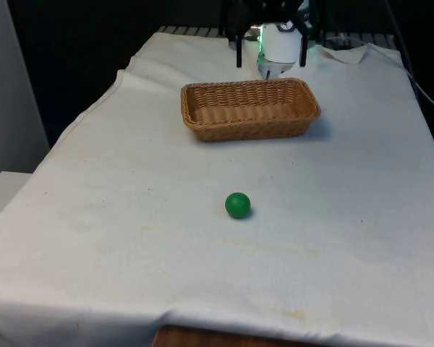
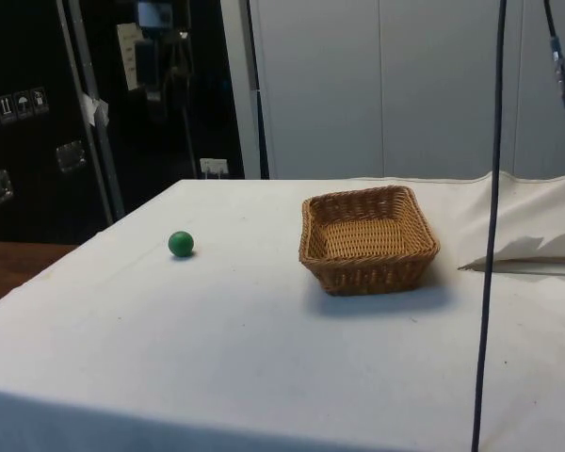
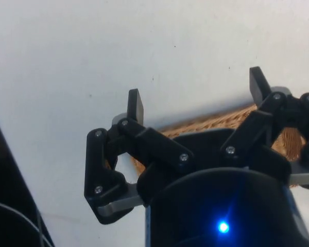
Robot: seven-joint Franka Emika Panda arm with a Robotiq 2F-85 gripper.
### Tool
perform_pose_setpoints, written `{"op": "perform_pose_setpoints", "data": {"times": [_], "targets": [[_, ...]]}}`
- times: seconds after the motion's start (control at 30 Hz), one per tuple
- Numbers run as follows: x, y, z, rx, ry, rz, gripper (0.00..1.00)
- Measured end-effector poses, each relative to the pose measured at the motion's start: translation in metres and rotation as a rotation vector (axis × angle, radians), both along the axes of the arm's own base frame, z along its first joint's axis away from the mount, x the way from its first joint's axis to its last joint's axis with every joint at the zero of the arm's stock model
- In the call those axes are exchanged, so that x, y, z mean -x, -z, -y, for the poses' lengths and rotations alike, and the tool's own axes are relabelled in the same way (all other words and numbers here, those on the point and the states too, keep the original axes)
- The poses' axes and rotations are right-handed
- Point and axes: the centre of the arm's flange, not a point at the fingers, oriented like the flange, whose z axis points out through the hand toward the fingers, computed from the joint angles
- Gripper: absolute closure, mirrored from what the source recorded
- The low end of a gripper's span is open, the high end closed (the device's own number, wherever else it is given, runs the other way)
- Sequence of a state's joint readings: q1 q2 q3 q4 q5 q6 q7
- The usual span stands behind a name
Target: Pick up the ball and place it into the basket.
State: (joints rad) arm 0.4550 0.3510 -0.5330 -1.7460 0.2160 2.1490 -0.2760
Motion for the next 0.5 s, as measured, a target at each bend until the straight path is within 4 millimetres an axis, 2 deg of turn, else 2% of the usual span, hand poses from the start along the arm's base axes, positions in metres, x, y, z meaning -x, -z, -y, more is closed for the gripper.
{"op": "perform_pose_setpoints", "data": {"times": [0.2, 0.4, 0.5], "targets": [[-0.004, 0.018, 0.002, 0.017, 0.004, 0.01, 0.0], [-0.015, 0.049, 0.017, 0.023, 0.011, 0.023, 0.0], [-0.019, 0.056, 0.021, 0.024, 0.012, 0.023, 0.0]]}}
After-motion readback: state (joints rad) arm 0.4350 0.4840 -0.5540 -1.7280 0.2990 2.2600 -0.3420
